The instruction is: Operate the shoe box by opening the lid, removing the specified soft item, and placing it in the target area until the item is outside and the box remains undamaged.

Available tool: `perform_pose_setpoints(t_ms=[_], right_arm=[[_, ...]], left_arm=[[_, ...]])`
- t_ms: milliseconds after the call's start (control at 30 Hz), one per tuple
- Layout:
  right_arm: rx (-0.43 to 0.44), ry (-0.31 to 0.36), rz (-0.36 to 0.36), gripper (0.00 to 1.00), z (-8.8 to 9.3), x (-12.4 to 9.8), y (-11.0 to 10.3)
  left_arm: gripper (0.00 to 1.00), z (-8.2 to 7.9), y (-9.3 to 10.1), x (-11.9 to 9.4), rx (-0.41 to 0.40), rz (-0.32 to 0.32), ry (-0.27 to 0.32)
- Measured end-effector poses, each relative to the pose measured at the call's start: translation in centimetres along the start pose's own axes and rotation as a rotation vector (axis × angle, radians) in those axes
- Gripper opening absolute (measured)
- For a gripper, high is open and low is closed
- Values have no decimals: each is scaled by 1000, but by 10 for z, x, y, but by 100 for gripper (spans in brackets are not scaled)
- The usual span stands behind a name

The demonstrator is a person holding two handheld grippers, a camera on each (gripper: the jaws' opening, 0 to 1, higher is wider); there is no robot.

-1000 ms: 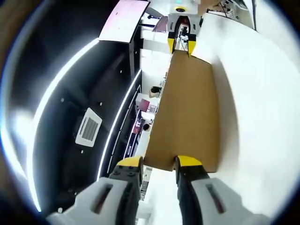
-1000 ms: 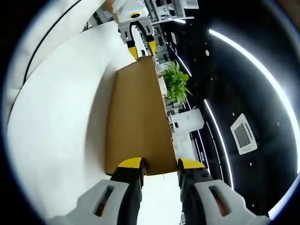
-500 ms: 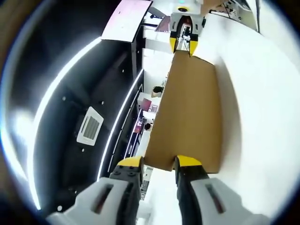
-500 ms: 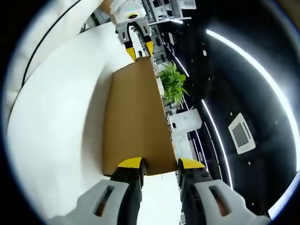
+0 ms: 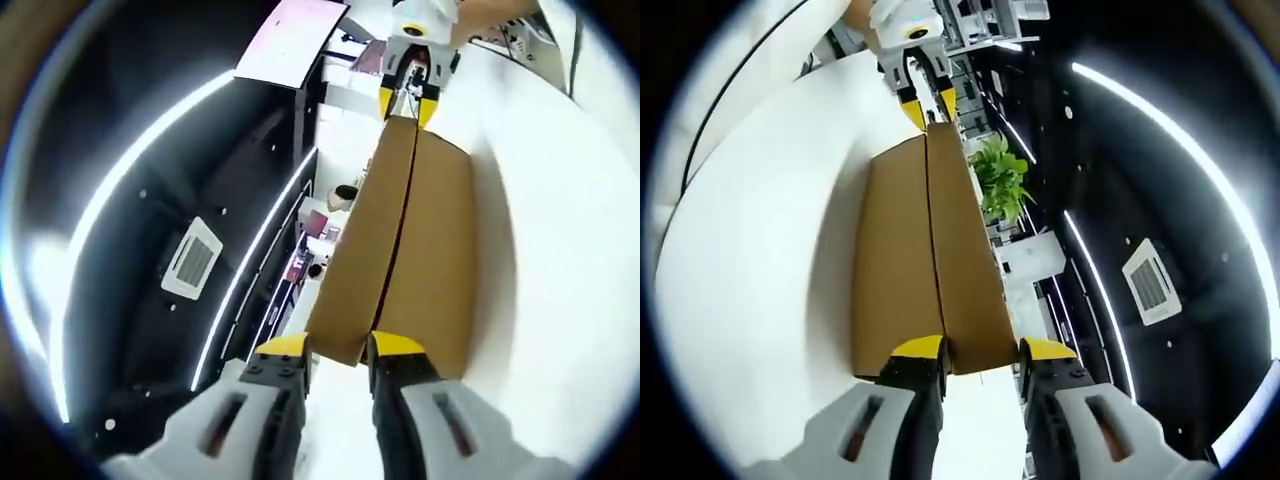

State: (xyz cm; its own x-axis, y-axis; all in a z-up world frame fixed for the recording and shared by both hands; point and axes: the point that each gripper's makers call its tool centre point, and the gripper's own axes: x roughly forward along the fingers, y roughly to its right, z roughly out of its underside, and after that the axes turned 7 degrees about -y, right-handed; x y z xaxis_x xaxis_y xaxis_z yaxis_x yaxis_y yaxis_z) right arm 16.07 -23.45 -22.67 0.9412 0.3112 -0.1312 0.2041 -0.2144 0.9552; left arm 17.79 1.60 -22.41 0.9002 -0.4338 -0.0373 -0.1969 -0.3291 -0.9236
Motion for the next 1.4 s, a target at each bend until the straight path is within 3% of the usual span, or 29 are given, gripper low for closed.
perform_pose_setpoints(t_ms=[300,733,1400], right_arm=[[25,9,14,28,0,1,1],[92,32,76,27,-3,-2,18],[133,47,107,28,-4,-2,18]], left_arm=[[30,1,-8,1,-12,-30,-8],[32,6,-25,4,-215,-46,-23],[30,3,-20,8,-275,-15,-13]])
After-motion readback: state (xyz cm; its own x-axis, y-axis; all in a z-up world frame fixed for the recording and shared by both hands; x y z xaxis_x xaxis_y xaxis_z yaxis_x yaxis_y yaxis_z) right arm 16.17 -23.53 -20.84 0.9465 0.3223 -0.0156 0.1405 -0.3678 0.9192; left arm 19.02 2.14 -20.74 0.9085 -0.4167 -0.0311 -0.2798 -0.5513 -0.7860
